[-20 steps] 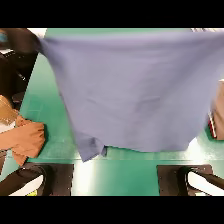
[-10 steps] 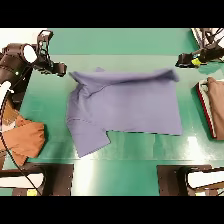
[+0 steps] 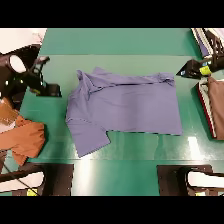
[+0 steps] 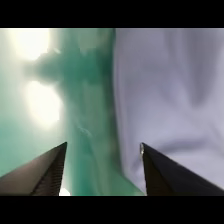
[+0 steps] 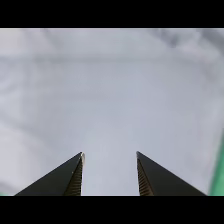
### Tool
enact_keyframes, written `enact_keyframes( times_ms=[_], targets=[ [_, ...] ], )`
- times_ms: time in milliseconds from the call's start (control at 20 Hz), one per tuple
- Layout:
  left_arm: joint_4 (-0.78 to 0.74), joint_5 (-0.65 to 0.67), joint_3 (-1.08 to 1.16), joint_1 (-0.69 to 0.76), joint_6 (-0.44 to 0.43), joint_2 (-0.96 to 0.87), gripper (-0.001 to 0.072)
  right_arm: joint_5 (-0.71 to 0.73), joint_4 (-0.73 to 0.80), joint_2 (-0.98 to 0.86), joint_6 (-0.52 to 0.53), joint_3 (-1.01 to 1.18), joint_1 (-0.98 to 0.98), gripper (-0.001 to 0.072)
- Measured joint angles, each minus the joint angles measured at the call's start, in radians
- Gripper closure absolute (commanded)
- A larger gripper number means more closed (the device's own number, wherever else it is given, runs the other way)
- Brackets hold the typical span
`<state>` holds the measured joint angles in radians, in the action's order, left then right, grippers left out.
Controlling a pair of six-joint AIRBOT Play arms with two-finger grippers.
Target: Fold the shirts.
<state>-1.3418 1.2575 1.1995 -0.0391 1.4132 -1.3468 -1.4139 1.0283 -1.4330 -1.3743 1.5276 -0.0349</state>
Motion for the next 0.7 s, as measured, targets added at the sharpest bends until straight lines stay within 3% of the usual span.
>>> enact_keyframes(
  times_ms=[250,500,550,600,650,700],
  targets=[
    [0.117,-0.089,-0.311,-0.01,-0.012,0.1,0.0166,0.018,-0.101,0.17,0.033,-0.228,-0.043,0.0324],
    [0.26,-0.191,-0.451,-0.013,-0.024,0.126,0.0168,0.057,-0.132,0.278,0.045,-0.347,-0.053,0.0324],
    [0.286,-0.209,-0.463,-0.013,-0.027,0.127,0.0262,0.058,-0.138,0.291,0.046,-0.358,-0.054,0.0324],
    [0.305,-0.226,-0.473,-0.013,-0.028,0.126,0.0498,0.06,-0.138,0.3,0.047,-0.365,-0.054,0.0324],
    [0.313,-0.245,-0.483,-0.013,-0.03,0.124,0.068,0.061,-0.137,0.307,0.047,-0.37,-0.055,0.0324],
    [0.319,-0.253,-0.486,-0.012,-0.034,0.126,0.0683,0.059,-0.132,0.311,0.048,-0.374,-0.055,0.0324]
  ],
)
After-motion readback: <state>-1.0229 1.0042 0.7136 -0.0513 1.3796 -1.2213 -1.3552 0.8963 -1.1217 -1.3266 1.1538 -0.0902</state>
